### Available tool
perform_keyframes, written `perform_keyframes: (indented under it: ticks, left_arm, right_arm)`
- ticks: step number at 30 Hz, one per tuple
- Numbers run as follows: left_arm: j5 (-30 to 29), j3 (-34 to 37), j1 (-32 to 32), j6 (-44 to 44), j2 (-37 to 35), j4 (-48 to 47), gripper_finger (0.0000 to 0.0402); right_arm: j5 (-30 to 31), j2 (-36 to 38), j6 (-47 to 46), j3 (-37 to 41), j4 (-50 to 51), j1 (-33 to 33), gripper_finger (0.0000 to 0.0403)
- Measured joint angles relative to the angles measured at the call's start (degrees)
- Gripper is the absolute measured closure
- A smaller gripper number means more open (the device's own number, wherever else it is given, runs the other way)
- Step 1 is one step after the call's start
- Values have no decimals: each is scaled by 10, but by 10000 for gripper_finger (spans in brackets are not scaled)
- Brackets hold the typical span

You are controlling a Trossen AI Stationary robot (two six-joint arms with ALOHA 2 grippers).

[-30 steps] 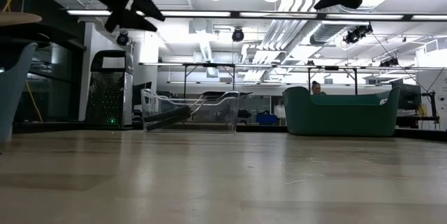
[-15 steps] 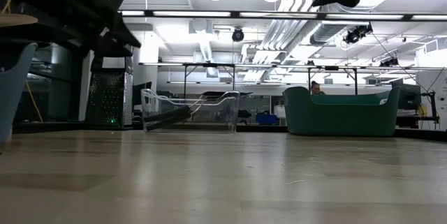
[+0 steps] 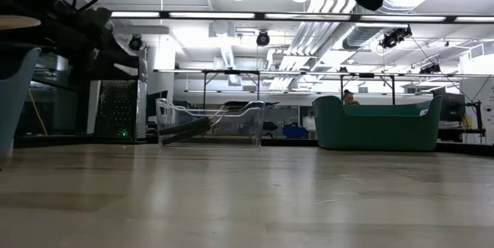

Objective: Pick & Place Kitchen Items
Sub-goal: Return to Home Position

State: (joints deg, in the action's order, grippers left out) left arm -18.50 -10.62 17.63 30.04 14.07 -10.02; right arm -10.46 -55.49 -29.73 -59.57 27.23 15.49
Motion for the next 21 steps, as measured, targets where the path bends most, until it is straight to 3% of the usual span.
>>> perform_keyframes:
  ticks: [12,16,21]
  left_arm:
    - [35,54,0,18,-74,5,197]
    - [45,57,0,17,-87,8,197]
    - [55,57,0,12,-96,3,197]
  right_arm:
    - [60,4,-44,122,-227,-63,54]
    - [64,4,-50,179,-341,-79,54]
    - [113,4,-69,287,-545,-99,54]
